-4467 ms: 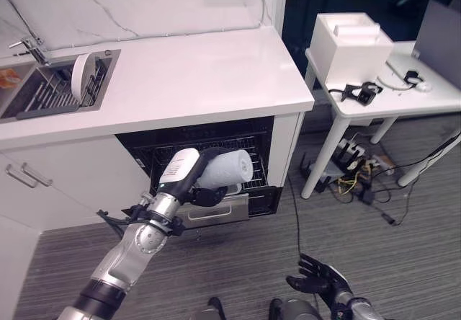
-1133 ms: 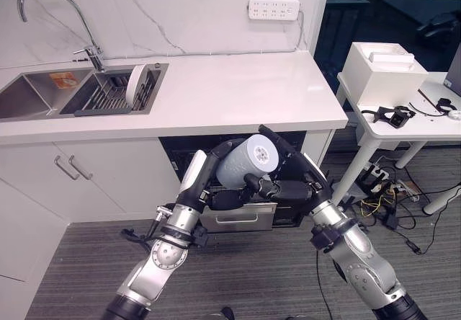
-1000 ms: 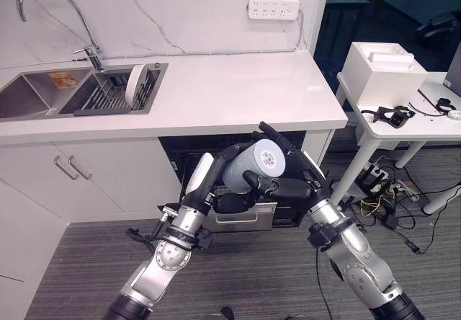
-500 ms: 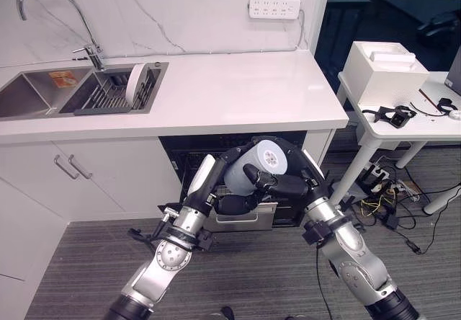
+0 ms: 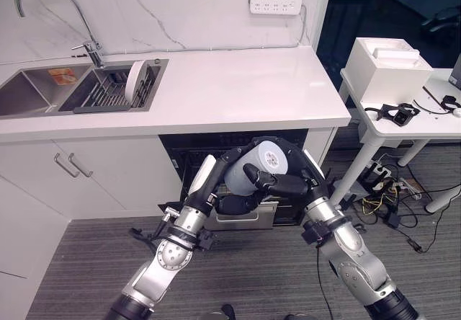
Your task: Place the dishes in the dishwasher.
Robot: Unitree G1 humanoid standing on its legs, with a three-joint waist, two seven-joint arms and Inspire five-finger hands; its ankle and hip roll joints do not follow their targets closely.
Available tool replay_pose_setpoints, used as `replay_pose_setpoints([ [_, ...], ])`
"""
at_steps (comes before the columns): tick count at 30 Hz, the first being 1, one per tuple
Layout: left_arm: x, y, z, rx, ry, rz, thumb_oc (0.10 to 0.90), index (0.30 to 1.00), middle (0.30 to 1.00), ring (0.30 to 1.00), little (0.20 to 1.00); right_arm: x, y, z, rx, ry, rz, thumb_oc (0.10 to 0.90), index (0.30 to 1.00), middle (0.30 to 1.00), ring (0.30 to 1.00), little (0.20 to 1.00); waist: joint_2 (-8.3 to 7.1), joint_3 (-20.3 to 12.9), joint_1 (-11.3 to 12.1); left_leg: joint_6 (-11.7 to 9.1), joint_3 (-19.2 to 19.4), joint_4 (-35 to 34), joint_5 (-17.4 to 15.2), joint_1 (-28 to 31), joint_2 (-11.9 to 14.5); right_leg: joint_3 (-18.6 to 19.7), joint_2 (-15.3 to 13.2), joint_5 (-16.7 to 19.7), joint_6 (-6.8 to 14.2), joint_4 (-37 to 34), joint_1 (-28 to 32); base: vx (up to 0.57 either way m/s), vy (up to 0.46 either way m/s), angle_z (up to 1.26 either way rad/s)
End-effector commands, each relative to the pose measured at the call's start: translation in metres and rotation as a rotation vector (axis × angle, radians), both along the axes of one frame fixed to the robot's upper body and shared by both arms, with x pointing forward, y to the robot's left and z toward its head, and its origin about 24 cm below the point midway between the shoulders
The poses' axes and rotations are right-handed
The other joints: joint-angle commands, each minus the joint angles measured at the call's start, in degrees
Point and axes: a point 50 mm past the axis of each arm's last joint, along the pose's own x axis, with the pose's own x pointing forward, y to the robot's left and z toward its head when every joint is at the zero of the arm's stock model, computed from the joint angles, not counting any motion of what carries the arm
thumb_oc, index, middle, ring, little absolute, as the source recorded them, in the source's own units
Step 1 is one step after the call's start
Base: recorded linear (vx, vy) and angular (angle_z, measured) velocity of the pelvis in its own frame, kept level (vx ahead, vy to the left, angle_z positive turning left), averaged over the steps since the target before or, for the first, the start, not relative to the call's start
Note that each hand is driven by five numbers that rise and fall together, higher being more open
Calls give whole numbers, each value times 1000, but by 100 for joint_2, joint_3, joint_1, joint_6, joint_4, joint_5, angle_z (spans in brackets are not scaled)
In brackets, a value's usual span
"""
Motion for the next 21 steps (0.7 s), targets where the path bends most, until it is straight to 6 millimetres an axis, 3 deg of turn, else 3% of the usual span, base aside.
replay_pose_setpoints([
  [1,6,-14,49,-71,-224,-57,800,900,900,900,900,4,-3,66,190,-335,-51,400,300,300,300,300,-75,-269,21,-152,-437,205,-727,371,193,256,-155,142,551,-176,182,-12,6,6],
  [16,12,0,36,12,-179,67,800,900,900,900,900,-3,-48,78,293,-443,-290,400,300,300,300,300,-56,-273,-112,-172,-315,205,-711,375,271,276,-115,136,534,-176,184,-2,1,1],
  [21,14,3,32,52,-169,89,800,900,900,900,900,-5,-53,82,296,-469,-300,400,300,300,300,300,-43,-277,-134,-179,-288,205,-708,376,283,276,-118,141,534,-176,178,0,0,0],
])
